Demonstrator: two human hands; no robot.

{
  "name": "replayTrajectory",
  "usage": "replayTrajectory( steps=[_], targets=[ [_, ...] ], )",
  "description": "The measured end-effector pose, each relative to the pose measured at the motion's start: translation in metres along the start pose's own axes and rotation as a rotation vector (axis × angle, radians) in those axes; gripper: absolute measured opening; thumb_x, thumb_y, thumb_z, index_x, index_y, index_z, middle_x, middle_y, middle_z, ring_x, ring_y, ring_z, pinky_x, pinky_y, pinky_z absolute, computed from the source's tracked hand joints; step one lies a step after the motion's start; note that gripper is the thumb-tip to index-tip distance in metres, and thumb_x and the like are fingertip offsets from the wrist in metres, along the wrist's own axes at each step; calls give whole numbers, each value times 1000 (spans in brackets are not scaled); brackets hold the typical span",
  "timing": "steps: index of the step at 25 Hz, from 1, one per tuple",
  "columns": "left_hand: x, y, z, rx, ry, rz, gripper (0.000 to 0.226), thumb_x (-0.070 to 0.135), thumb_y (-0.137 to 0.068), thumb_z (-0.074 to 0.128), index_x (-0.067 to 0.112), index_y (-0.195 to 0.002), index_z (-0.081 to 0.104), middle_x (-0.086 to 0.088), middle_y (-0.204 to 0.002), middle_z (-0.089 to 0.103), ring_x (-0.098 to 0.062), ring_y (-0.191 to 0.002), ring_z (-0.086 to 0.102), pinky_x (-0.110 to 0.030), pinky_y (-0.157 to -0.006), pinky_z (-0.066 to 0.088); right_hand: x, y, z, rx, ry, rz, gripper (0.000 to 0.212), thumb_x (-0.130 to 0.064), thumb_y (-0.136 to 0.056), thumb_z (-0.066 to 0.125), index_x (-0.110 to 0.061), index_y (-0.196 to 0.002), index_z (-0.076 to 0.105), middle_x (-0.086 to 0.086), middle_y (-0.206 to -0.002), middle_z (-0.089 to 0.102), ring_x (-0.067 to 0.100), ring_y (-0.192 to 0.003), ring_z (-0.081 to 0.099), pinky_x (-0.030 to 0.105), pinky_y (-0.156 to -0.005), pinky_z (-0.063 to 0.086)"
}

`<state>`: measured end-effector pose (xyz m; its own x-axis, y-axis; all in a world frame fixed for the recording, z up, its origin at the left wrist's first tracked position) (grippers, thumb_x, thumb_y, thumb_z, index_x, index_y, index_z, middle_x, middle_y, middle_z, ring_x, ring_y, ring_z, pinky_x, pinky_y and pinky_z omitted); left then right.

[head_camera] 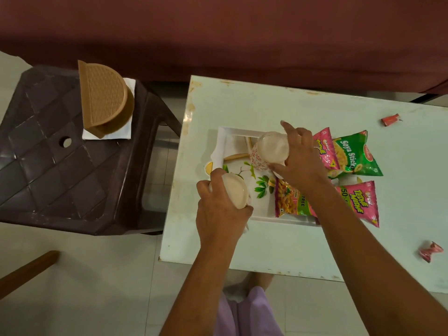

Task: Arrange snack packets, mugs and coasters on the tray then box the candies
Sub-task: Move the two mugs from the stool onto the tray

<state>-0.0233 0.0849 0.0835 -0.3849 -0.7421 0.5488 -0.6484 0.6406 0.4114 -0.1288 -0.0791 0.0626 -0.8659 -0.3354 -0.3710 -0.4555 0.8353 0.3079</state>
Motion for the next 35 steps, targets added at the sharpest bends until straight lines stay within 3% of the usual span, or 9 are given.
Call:
replayTrajectory(
  steps=[3, 6, 10, 13, 20, 24, 27, 31, 35],
  targets=[
    [11, -7, 13, 27, 21, -94, 89, 43, -65, 79, 27, -132, 23, -7, -129, 36, -27, -108, 53, -35, -81, 53, 2, 53, -3, -133, -236, -97, 83, -18, -71, 77, -29, -141, 33, 4, -136, 35, 10, -114, 36, 33, -104, 39],
    [19, -15, 26, 26, 51, -189, 89, 42, -65, 79, 21, -131, 23, -10, -124, 37, -31, -105, 55, -33, -70, 48, -1, 103, 29, -336, -347, -153, 83, -21, -72, 78, -32, -140, 32, -7, -132, 40, 6, -109, 40, 29, -97, 44],
    [26, -19, 46, -54, 12, -230, 89, 47, -64, 76, 17, -129, 22, -11, -124, 38, -34, -105, 55, -32, -67, 42, 16, 99, 62, -64, -334, -80, 54, 0, -84, 59, -23, -131, 49, 5, -123, 63, 23, -110, 60, 39, -89, 53],
    [30, -17, 60, -77, -53, -217, 94, 50, -66, 73, 15, -133, 19, -15, -129, 36, -34, -107, 54, -33, -72, 46, 24, 78, 66, -36, -388, -71, 47, 0, -90, 45, -23, -130, 51, 4, -117, 66, 18, -103, 62, 34, -87, 52],
    [36, -22, 76, -35, -118, -216, 94, 61, -70, 64, 13, -137, 18, -19, -126, 44, -33, -108, 54, -30, -69, 37, 43, 59, 81, -155, -417, -101, 65, 0, -77, 50, -24, -136, 39, 5, -129, 57, 22, -119, 52, 41, -96, 48],
    [38, -32, 73, -116, -277, -183, 92, 70, -73, 53, 15, -140, 21, -13, -125, 55, -30, -115, 53, -34, -73, 40, 43, 49, 81, -55, -380, -122, 48, 2, -81, 42, -14, -125, 52, 11, -115, 63, 26, -106, 58, 43, -90, 49],
    [40, -32, 68, -142, -322, -228, 92, 75, -73, 46, 12, -137, 31, -9, -126, 57, -30, -116, 54, -38, -83, 45, 37, 42, 79, 2, -370, -78, 40, -1, -82, 43, -10, -118, 58, 13, -113, 64, 27, -105, 57, 36, -90, 47],
    [36, -34, 73, -147, -268, -297, 92, 87, -65, 35, 11, -116, 47, -9, -104, 67, -29, -89, 67, -39, -78, 54, 39, 43, 73, 88, -426, 100, 28, -5, -89, 48, -7, -116, 55, 11, -118, 55, 20, -100, 51, 20, -74, 34],
    [36, -32, 73, -154, -268, -312, 87, 85, -68, 33, 10, -111, 48, -9, -98, 66, -29, -84, 68, -40, -74, 55, 44, 46, 71, 151, -493, 228, 12, -7, -89, 51, -7, -101, 51, 13, -97, 57, 24, -85, 53, 30, -65, 39]
  ],
)
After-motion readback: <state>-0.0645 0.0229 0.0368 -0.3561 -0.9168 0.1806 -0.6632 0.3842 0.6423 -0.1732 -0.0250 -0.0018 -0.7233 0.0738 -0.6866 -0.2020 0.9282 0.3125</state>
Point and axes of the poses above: each hand's wrist, its own y-axis away from the middle knuckle, its own z-axis out of the palm, x = y × z, the point moved 2 cm from there along -y, towards the middle knuckle
